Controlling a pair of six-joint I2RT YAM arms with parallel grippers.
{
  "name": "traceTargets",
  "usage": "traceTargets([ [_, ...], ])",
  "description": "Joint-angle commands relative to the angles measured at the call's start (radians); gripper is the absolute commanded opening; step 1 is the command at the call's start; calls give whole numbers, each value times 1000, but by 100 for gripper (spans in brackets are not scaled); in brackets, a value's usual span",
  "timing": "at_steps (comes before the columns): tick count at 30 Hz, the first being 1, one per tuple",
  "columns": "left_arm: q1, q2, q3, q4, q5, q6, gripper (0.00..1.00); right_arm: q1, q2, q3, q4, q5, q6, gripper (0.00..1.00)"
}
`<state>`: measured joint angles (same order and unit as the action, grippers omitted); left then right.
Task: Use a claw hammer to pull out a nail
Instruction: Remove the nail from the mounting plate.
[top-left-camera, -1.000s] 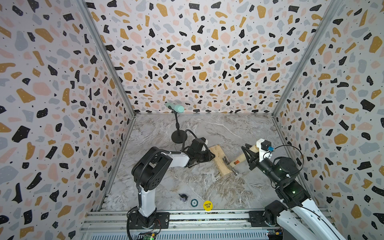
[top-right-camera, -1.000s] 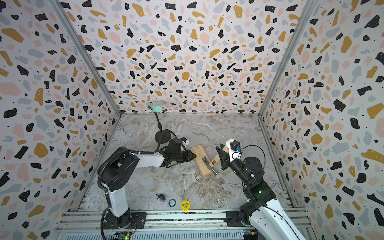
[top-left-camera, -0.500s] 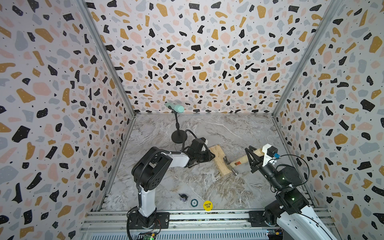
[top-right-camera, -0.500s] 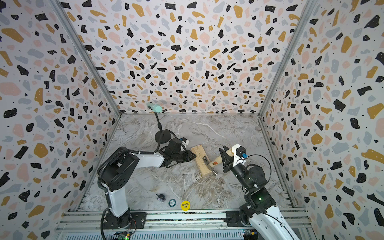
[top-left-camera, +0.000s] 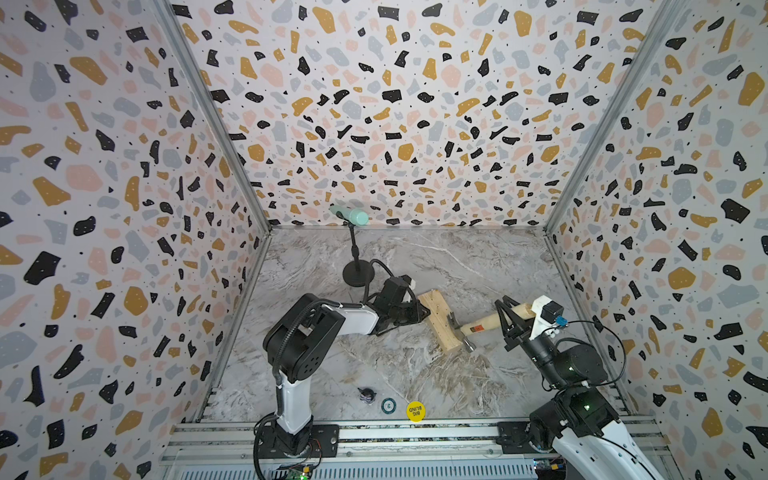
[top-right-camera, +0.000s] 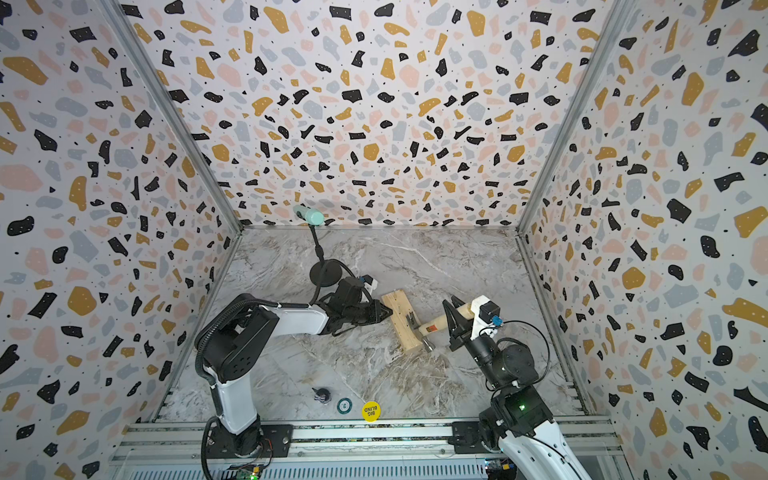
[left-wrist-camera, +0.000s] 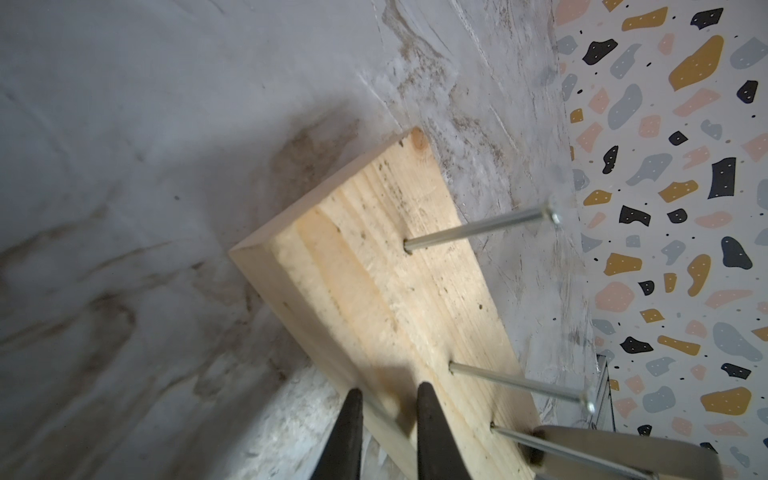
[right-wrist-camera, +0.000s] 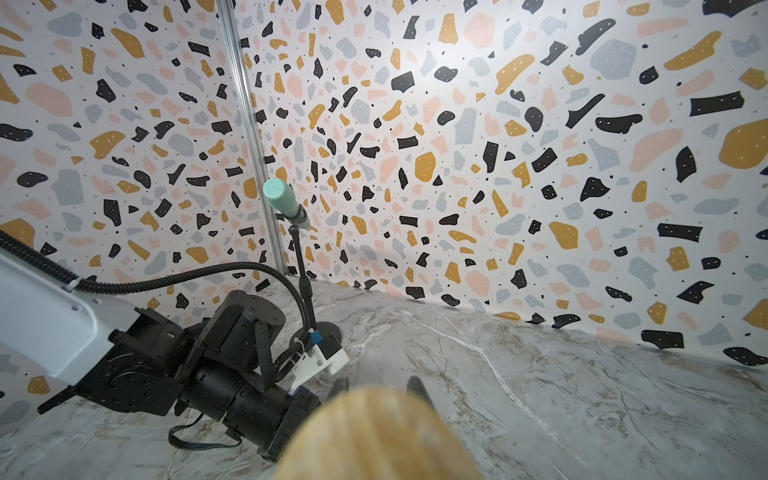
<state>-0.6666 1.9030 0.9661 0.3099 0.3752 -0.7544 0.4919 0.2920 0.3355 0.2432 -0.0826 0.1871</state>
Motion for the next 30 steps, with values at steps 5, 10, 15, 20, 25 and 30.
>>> traceTargets([
  [5, 3, 47, -36, -82, -22, -6, 19, 3, -52, 35, 37, 15, 34, 0],
  [10, 2, 47, -32, -83, -19, -7, 19, 4, -65, 50, 41, 29, 32, 0],
  [15, 2, 49, -24, -84, -10, -7, 19, 2, -63, 78, 43, 37, 17, 0],
  [20, 2, 53, -18, -84, -10, -8, 19, 3, -43, 108, 55, 31, 12, 0],
  [25, 2, 51, -13, -85, -5, -7, 19, 4, -34, 127, 61, 32, 5, 0],
  [30, 2, 51, -9, -73, 15, -6, 19, 3, -31, 147, 81, 29, 2, 0],
])
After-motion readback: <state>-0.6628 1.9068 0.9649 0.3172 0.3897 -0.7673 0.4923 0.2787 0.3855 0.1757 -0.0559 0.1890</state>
